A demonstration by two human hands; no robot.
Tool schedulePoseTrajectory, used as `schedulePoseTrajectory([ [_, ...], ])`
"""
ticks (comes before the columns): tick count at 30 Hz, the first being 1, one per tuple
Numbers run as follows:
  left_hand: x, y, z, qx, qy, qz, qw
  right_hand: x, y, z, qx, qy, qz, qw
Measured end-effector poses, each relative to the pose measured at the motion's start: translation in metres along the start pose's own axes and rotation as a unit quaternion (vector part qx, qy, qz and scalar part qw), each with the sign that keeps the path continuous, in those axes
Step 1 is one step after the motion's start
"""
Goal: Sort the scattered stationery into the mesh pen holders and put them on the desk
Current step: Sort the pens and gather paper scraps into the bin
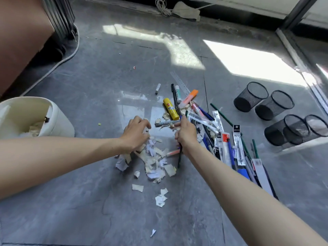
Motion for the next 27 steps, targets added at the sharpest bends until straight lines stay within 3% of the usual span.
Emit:
schedulePoseTrajectory([
  [4,0.011,-0.011,0.018,0.061,0.006,0.073,0.995,-0.013,0.017,0.005,-0.002,-0.011,0.028,1.0],
  [10,0.002,-0.04,0.019,0.087,-0.056,0.118,0.988,-0.036,0.069,0.009,-0.147,0.024,-0.198,0.969],
  [15,-0.02,-0.058,-0.016,0.031,-0.149,0.077,0.985,-0.056,0.111,-0.008,-0.227,0.037,-0.357,0.905],
  [21,-0.058,-0.08,-0.005,0.003,-0.252,0.182,0.951,-0.061,0.115,-0.006,-0.261,0.06,-0.4,0.877],
  [24,-0.05,-0.08,0.015,-0.029,-0.204,0.24,0.949,-0.039,0.093,-0.01,-0.25,0.163,-0.408,0.863],
  [27,-0.043,-0.07,0.029,-0.077,-0.146,0.252,0.954,-0.025,0.059,-0.005,-0.171,0.228,-0.401,0.87],
])
Point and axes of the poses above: each hand's wrist, its own z-axis towards the middle knuckle, its own y-axis out of the back of the hand, x = y × z, the point moved 9 cm from there along z, towards the middle knuckle, and after that the axes turned 15 degrees about -z, right-handed, at the moved point
